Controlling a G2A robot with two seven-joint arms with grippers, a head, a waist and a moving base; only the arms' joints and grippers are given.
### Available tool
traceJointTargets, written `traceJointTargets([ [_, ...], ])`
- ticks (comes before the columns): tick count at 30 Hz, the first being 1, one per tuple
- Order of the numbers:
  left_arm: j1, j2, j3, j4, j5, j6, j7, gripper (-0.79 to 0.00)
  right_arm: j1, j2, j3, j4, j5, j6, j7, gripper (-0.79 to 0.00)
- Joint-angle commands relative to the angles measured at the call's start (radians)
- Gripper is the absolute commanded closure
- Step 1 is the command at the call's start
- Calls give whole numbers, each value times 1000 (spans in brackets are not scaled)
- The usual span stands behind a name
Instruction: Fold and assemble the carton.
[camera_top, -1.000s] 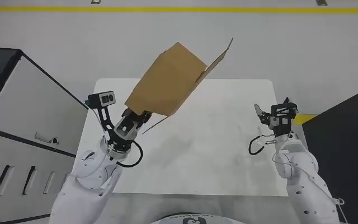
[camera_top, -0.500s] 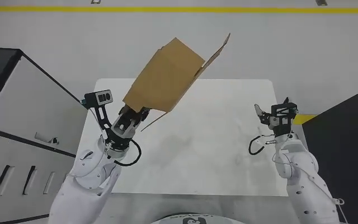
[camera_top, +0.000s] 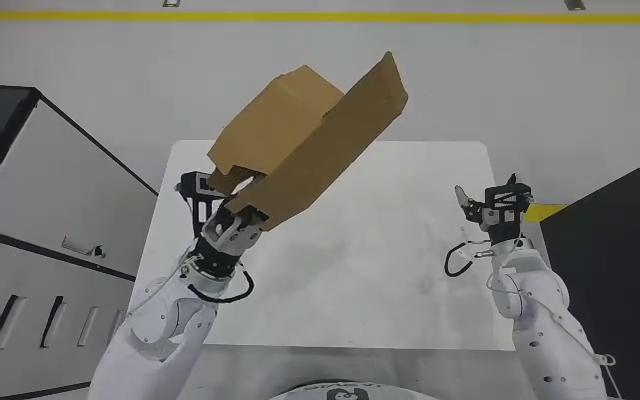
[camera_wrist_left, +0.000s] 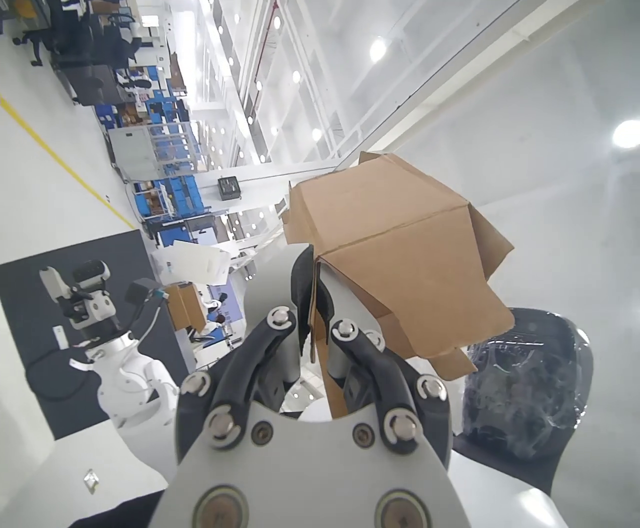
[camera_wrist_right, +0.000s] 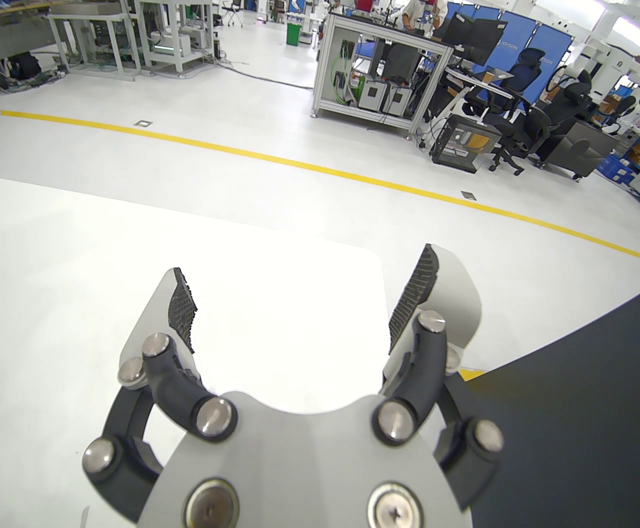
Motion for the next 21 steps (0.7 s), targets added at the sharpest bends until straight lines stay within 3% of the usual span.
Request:
traceJointTargets([
  [1, 5, 0, -6, -2, -31, 14, -18, 0, 0, 0, 0, 0, 0, 0, 0, -785],
  [13, 12, -2, -29, 3, -17, 14, -66, 0, 0, 0, 0, 0, 0, 0, 0, -785],
  [21, -16, -3, -54, 26, 238, -144, -98, 0, 0, 0, 0, 0, 0, 0, 0, -785],
])
